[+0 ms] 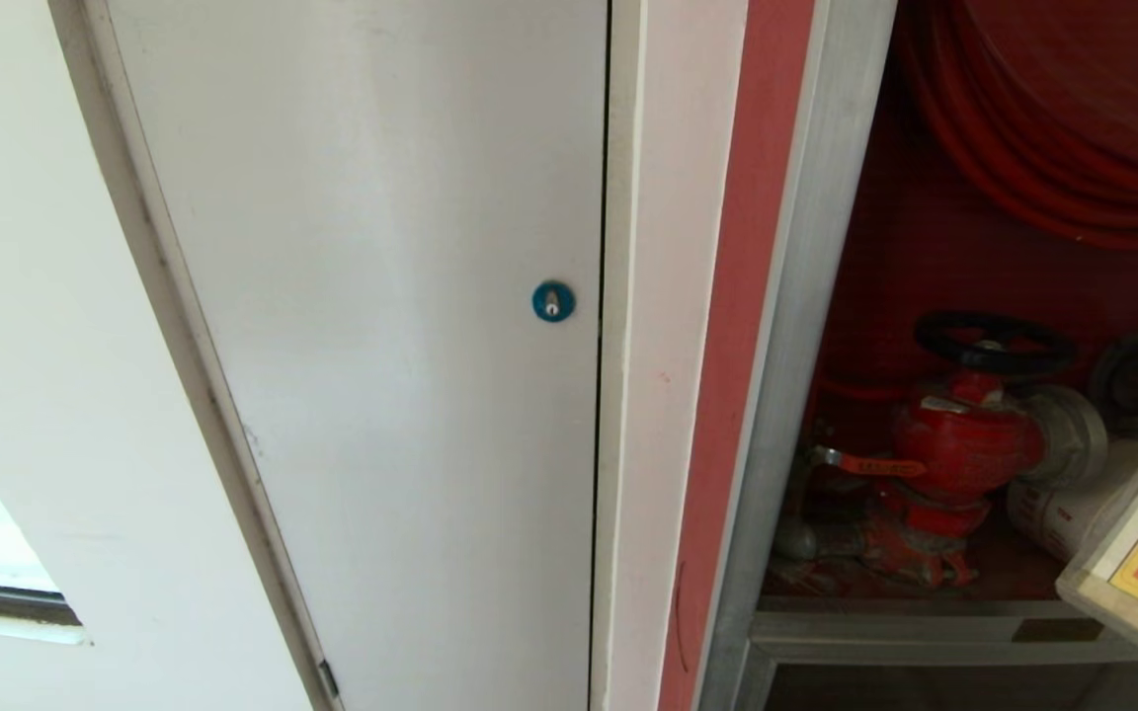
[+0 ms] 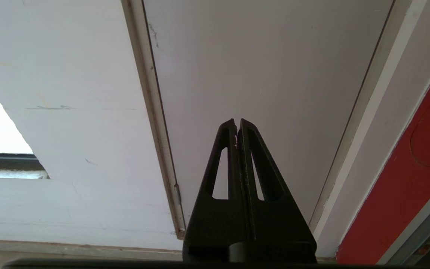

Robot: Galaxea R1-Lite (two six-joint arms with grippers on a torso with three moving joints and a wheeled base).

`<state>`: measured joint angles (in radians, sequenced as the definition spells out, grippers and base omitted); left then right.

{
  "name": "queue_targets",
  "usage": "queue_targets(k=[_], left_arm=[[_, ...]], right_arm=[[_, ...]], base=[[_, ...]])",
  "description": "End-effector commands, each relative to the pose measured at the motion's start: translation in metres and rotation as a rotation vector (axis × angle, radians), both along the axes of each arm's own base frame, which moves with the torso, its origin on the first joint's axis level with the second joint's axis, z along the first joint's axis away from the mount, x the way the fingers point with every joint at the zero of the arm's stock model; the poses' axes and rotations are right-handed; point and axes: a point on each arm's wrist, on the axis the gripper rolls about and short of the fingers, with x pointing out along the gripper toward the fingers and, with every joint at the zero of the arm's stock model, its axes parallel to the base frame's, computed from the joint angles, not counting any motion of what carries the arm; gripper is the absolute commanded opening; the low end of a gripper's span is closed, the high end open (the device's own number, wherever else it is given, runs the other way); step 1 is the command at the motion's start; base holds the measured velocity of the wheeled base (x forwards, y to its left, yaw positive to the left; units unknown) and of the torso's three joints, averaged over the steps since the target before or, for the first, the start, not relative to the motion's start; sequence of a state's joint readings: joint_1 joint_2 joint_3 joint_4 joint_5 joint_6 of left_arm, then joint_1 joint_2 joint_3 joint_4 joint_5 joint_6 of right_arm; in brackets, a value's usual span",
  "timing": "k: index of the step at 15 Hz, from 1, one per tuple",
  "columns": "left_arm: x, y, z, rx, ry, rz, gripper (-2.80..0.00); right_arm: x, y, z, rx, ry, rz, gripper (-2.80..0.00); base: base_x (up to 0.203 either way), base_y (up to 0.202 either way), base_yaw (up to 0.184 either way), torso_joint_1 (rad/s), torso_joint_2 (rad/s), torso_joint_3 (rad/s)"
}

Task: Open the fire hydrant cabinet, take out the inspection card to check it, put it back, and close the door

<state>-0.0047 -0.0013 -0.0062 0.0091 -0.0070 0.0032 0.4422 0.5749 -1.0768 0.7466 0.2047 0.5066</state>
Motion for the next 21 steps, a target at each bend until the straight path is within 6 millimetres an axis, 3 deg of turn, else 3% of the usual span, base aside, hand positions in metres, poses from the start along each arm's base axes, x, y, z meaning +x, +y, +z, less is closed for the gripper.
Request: queue_targets(k=[1, 5, 8, 14, 21], left_arm=[[0.000, 0.000, 0.000, 0.000, 0.003, 0.001, -2.80], [0.000, 0.000, 0.000, 0.000, 0.001, 0.001, -2.80], [0.000, 0.000, 0.000, 0.000, 0.001, 0.001, -2.80], [0.000, 0.000, 0.000, 0.000, 0.001, 0.001, -2.80], [0.000, 0.000, 0.000, 0.000, 0.001, 0.001, -2.80]], right_arm=[[-0.003, -0.001, 0.001, 0.000, -0.007, -0.037, -2.80], [0.009, -0.001, 0.006, -0.115, -0.037, -0.230, -2.80], [0.028, 0.001, 0.010, -0.356, -0.076, -0.417, -2.80], [0.045, 0.007, 0.025, -0.830, -0.215, -0.360, -2.80], [0.116, 0.033, 0.047, -1.117, -0.163, -0.263, -2.80]], base=[[0.000, 0.000, 0.000, 0.000, 0.00, 0.000], [0.000, 0.000, 0.000, 0.000, 0.00, 0.000], [0.000, 0.000, 0.000, 0.000, 0.00, 0.000], [0.000, 0.000, 0.000, 0.000, 0.00, 0.000], [0.000, 0.000, 0.000, 0.000, 0.00, 0.000]])
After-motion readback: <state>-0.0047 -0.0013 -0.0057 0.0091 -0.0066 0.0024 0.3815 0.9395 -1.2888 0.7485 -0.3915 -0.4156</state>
